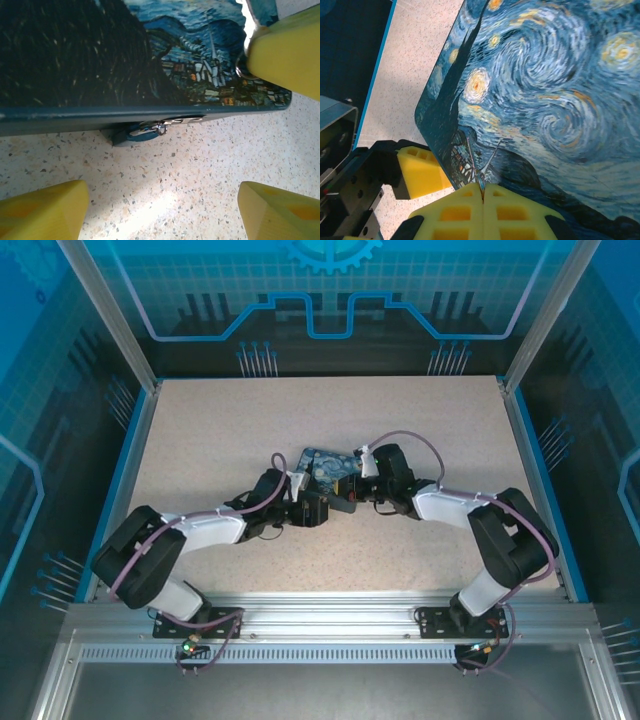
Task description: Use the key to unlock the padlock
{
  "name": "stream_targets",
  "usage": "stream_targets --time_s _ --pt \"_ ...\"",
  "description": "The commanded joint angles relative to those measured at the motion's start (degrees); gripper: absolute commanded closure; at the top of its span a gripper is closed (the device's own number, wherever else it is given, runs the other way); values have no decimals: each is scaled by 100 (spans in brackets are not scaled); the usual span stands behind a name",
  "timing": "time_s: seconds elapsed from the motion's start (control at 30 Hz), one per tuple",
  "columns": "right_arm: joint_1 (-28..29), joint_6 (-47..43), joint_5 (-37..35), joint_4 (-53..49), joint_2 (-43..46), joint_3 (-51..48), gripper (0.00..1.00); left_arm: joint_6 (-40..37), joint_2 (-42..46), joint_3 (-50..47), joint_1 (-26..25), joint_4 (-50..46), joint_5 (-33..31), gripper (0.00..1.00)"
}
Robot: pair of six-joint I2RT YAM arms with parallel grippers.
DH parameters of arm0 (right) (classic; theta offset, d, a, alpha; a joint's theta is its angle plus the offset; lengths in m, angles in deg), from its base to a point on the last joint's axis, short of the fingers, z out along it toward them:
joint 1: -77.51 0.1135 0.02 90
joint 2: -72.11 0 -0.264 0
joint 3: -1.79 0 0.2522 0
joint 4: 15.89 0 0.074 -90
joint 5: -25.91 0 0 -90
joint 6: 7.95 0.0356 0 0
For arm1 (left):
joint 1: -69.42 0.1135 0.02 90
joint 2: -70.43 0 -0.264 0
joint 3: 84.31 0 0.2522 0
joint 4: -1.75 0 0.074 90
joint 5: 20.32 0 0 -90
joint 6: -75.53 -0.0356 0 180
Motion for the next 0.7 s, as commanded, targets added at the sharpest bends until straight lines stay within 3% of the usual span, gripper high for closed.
stream_targets --time_s 0.0,0.67 --pt "133 59 -103 -335 1 -206 100 5 -173 -53 46 368 39 22" --pt "142 6 -248 -564 185 -200 100 -549 -805 -425 50 2062 -193 31"
